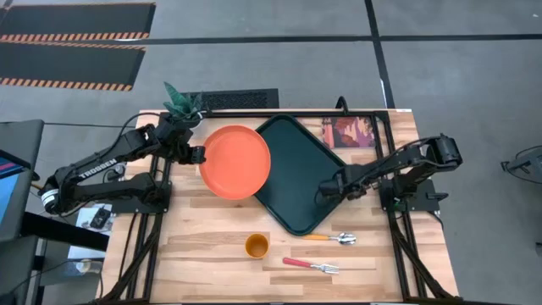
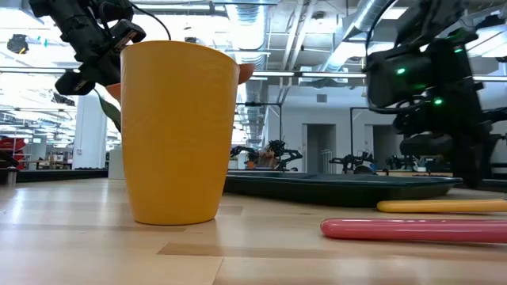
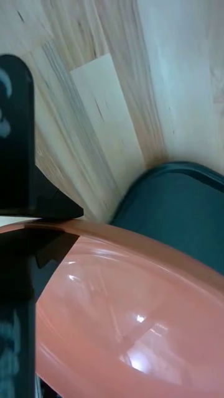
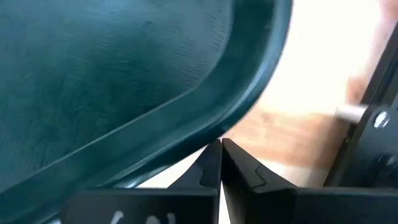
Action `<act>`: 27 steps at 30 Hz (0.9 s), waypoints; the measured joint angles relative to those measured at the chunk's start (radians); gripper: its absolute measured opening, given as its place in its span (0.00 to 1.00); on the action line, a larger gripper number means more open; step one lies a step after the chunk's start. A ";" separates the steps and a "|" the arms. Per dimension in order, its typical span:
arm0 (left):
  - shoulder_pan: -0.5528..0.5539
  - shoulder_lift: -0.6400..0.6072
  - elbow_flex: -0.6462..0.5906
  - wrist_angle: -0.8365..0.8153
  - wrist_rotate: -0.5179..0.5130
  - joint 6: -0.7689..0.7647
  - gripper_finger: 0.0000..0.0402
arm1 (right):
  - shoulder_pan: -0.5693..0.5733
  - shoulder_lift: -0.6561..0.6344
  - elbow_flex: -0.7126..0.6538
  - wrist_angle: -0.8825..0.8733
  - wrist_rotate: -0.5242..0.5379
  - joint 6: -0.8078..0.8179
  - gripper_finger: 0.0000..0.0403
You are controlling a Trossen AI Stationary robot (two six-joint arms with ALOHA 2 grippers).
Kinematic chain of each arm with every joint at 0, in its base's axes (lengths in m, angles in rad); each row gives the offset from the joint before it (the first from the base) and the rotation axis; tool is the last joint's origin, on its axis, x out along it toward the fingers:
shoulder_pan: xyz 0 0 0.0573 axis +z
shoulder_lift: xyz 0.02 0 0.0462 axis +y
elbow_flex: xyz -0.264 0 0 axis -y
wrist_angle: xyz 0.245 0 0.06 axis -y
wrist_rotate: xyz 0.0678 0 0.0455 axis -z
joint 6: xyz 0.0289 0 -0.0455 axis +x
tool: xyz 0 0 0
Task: Pick and place plate/cup/fork/spoon on tray
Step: Put the orange plate on the black tray
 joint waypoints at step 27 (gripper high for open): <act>0.000 0.000 0.000 0.013 -0.026 0.053 0.00 | 0.110 0.106 0.257 0.326 -0.030 -0.117 0.04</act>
